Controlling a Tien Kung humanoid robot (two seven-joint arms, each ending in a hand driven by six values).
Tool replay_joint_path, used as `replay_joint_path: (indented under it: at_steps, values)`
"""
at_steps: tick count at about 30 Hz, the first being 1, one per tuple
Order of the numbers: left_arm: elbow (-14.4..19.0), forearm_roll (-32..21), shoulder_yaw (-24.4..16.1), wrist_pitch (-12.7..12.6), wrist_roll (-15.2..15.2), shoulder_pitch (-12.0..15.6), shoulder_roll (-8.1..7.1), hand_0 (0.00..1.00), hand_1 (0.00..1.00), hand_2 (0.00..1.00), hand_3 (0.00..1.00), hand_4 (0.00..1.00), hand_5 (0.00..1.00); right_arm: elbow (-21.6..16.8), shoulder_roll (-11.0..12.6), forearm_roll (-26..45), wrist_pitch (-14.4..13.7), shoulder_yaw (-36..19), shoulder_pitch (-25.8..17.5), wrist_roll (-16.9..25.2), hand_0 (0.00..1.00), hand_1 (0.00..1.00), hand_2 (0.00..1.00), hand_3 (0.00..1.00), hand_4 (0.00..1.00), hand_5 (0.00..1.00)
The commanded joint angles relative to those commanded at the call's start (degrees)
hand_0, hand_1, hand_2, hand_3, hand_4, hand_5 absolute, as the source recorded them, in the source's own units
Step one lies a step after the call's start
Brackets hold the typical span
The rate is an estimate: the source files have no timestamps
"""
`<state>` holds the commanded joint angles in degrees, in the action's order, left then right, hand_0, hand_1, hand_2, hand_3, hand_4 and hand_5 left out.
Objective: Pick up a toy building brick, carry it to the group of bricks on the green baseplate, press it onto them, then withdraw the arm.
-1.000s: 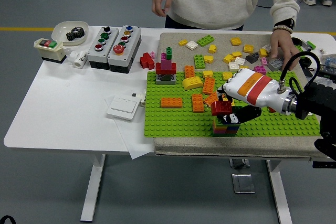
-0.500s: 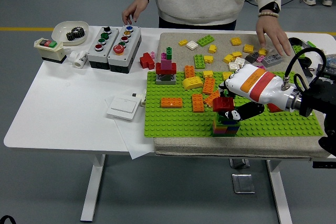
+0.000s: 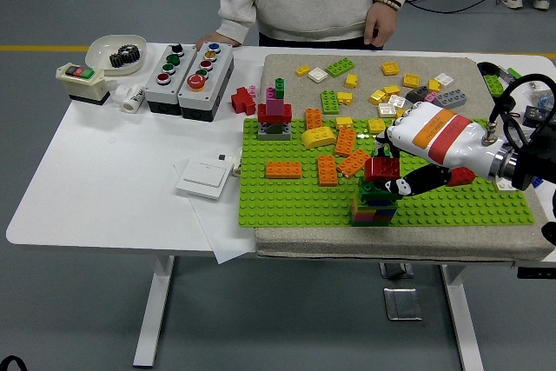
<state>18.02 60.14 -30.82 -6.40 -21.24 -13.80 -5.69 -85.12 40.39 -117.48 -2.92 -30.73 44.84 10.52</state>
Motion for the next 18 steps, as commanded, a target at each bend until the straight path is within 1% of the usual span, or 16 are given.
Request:
replay_joint_path:
  at_steps: [5, 18]
  values:
    - [0.01, 0.03, 0.01, -0.01, 0.00, -0.03, 0.04, 0.669, 0.726, 0.733, 0.589, 0.673, 0.662, -0.04, -0.40, 0.21, -0.29, 0.77, 0.09, 0.32, 0.274, 0.278, 0.393, 0.453, 0.739, 0.552]
    - [0.07, -0.17, 0.16, -0.05, 0.00, -0.15, 0.03, 0.669, 0.725, 0.733, 0.589, 0.673, 0.662, 1.69, -1.34, -0.32, -0.50, 1.73, 0.43, 0.48, 0.272, 0.277, 0.394, 0.453, 0.741, 0.550]
